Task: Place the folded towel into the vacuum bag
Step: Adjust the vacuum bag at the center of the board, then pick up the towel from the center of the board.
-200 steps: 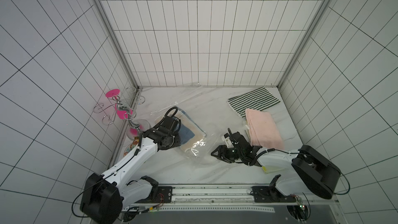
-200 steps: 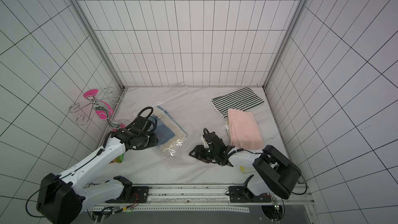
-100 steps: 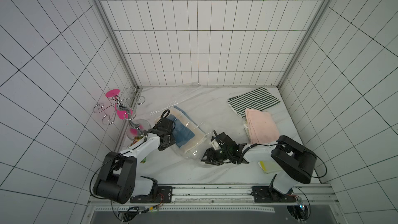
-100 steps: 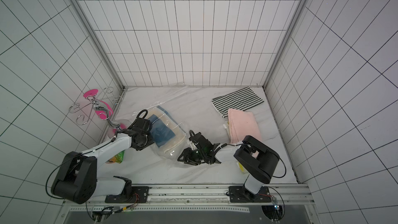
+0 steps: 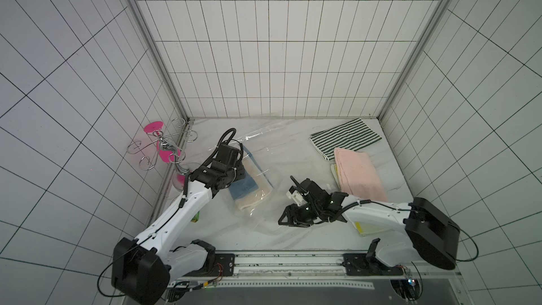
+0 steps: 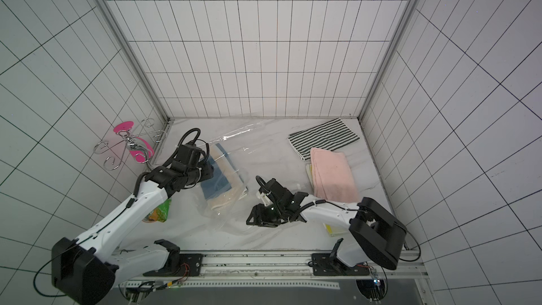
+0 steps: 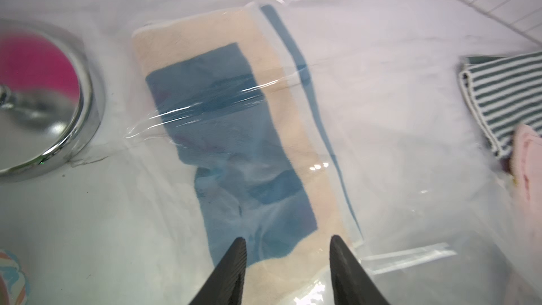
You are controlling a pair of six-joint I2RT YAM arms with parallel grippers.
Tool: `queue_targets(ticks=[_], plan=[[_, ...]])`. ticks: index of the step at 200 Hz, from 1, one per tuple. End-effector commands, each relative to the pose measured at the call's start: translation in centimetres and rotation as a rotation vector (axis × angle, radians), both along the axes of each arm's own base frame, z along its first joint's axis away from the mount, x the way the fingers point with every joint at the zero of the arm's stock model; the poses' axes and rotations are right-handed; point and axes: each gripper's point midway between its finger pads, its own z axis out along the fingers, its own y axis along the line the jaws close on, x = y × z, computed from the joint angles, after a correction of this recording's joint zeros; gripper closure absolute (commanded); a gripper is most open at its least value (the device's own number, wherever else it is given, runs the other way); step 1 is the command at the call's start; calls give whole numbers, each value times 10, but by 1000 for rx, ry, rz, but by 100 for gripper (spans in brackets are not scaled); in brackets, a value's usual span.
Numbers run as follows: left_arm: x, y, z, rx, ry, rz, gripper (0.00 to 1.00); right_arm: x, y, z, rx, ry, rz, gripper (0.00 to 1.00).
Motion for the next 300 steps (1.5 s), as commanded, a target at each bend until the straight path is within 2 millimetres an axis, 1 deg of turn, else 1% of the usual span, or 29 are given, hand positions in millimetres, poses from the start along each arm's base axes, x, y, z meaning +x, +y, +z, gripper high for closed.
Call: queue_targets(ticks=[1,20,26,29,42,54,75,90,95,107,113,116,133,142,154,170,179,192,196,198,204,218,236,253,268,276,290,300], plan=[[-11,-15,24,66,-24,-88,51,-19,-69,-23,-267,19,-67,38],[-12,-36,49,87,-63,-168,50,-24,-113,-23,-356,18,-158,38],[-11,-43,57,86,-78,-189,50,-24,-128,-23,-386,23,-198,38],[-11,-46,61,85,-86,-200,50,-27,-139,-24,-416,34,-215,38],[-8,-59,78,75,-125,-233,50,-24,-168,-19,-467,34,-303,39],[-5,-67,92,75,-158,-253,49,-18,-187,-12,-484,37,-381,39],[5,-72,110,108,-214,-271,47,2,-206,3,-493,41,-472,37],[14,-71,120,153,-263,-278,41,23,-217,15,-491,38,-526,36],[17,-71,124,167,-280,-282,37,32,-221,19,-486,37,-548,36],[23,-70,131,191,-317,-277,21,55,-235,31,-480,22,-613,34],[27,-67,133,197,-333,-254,5,67,-246,36,-483,14,-657,33],[29,-64,135,197,-342,-238,2,74,-251,39,-484,6,-676,33],[38,-52,138,155,-364,-176,1,110,-290,48,-521,-28,-795,30],[43,-49,136,108,-364,-190,1,128,-308,51,-541,-46,-843,27],[47,-47,133,80,-366,-211,1,145,-336,50,-608,-59,-899,23],[45,-61,129,145,-364,-274,1,166,-370,49,-676,-84,-982,12],[40,-77,125,152,-362,-324,1,175,-386,48,-686,-90,-1034,9],[29,-103,115,111,-341,-411,2,187,-407,43,-702,-101,-1109,1],[26,-110,112,95,-331,-433,2,188,-411,39,-688,-84,-1124,0],[25,-113,110,89,-325,-441,2,193,-413,37,-672,-92,-1134,0],[19,-124,104,70,-310,-478,2,200,-419,32,-644,-81,-1155,0],[10,-139,95,63,-291,-529,2,208,-432,17,-626,-34,-1165,1],[3,-149,92,76,-294,-569,2,214,-437,0,-553,19,-1147,1],[-2,-155,93,56,-293,-589,2,210,-440,-15,-542,50,-1123,1],[-4,-158,90,38,-286,-596,2,205,-437,-28,-485,85,-1118,0],[-4,-159,88,33,-282,-597,2,207,-429,-32,-405,92,-1117,3],[-5,-162,85,28,-272,-604,2,212,-413,-28,-288,92,-1110,10],[-5,-162,85,24,-270,-604,2,212,-405,-22,-243,78,-1117,13]])
